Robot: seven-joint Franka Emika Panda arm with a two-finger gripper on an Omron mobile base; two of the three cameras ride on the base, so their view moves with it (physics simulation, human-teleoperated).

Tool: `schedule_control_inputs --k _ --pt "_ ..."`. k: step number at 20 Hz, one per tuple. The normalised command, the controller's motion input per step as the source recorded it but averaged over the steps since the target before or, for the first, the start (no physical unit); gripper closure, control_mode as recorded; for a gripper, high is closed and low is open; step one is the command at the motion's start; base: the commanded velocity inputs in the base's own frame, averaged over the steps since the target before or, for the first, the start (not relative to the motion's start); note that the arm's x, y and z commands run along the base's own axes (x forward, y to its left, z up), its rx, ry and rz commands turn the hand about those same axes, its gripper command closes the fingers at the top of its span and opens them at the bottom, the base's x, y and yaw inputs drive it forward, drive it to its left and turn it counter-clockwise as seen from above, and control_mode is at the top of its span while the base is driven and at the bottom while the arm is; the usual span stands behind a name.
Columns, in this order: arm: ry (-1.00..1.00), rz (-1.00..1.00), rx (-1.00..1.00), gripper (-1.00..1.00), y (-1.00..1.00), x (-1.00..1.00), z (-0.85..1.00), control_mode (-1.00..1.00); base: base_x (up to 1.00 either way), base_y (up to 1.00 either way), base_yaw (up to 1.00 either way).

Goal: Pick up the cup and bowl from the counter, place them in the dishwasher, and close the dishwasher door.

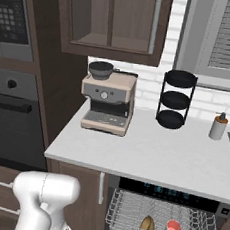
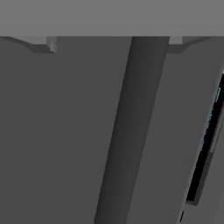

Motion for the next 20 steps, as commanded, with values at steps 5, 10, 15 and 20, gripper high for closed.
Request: schedule_control_inputs --k 5,10,15,20 --pt "-0.43 0.00 0.27 -1.00 0.11 1.00 0.00 -1.00 0.00 0.00 0.00" --pt "-0.33 0.00 0.21 -1.00 0.09 0.99 0.16 -1.00 0.00 0.00 0.00" --pt "0.00 0.00 0.02 -1.00 0.00 0.89 0.05 -1.00 0.00 0.00 0.00" --pt "0.00 0.00 0.00 -1.00 0.00 0.75 0.00 -1.00 0.00 0.00 0.00"
